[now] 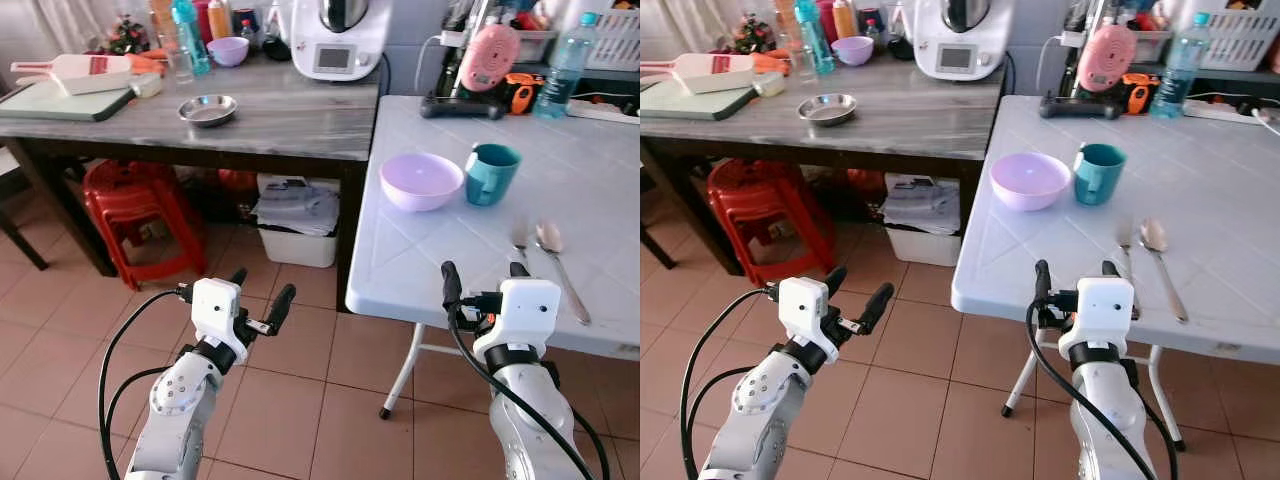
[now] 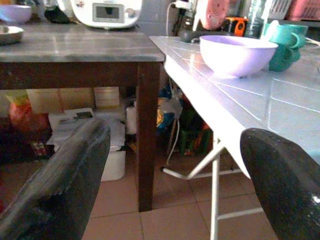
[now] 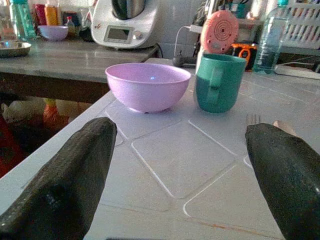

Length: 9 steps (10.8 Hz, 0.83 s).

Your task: Setting the table

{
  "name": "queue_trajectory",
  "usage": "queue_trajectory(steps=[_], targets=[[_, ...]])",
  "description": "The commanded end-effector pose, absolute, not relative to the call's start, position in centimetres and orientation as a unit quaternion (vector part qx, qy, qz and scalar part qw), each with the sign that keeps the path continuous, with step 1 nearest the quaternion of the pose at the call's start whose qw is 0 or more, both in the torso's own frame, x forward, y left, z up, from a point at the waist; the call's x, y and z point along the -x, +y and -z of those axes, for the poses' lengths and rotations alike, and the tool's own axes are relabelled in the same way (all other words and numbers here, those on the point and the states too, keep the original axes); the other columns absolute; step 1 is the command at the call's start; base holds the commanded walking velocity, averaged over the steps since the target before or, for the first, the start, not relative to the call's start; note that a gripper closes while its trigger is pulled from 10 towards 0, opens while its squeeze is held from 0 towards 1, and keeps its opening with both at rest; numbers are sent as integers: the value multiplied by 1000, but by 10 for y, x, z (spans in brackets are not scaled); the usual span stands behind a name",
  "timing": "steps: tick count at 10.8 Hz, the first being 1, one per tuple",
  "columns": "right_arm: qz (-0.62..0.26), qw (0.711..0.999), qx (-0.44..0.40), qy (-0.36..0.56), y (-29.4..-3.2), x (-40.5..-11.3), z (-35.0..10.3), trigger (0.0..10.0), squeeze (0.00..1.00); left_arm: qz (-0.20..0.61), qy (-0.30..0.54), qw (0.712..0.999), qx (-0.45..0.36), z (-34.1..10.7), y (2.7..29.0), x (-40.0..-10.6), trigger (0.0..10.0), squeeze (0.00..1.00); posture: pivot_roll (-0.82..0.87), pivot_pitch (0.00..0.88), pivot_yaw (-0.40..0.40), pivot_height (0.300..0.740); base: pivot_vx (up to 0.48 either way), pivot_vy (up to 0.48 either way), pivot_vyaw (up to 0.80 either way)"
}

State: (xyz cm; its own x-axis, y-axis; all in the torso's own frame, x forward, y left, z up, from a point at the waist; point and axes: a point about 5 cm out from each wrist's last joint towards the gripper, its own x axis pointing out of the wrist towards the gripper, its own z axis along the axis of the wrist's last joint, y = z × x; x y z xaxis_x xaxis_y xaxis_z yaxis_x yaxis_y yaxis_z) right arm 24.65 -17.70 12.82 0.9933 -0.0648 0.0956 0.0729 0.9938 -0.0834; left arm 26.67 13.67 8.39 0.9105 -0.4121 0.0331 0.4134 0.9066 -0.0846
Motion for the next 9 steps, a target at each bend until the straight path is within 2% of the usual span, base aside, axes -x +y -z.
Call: queue_trajectory(steps=[1,7,8,9], targets=[[30,997,43,-58,-175,-248,-133,10000,0,217,-14,975,43,-88,138,-266,10000,0,-6,22,49,740,247,0,0],[23,996,57,-70,-174,-250,-139,10000,0,226,-25,973,51,-96,133,-267,10000,0,-7,22,47,740,276,0,0],[0,990,114,-88,-170,-250,-144,10000,0,227,-25,972,51,-96,133,-266,10000,0,-9,25,50,740,304,0,0],[-5,988,128,-92,-169,-251,-145,10000,0,228,-25,972,51,-96,133,-266,10000,0,-10,25,50,740,300,0,0]])
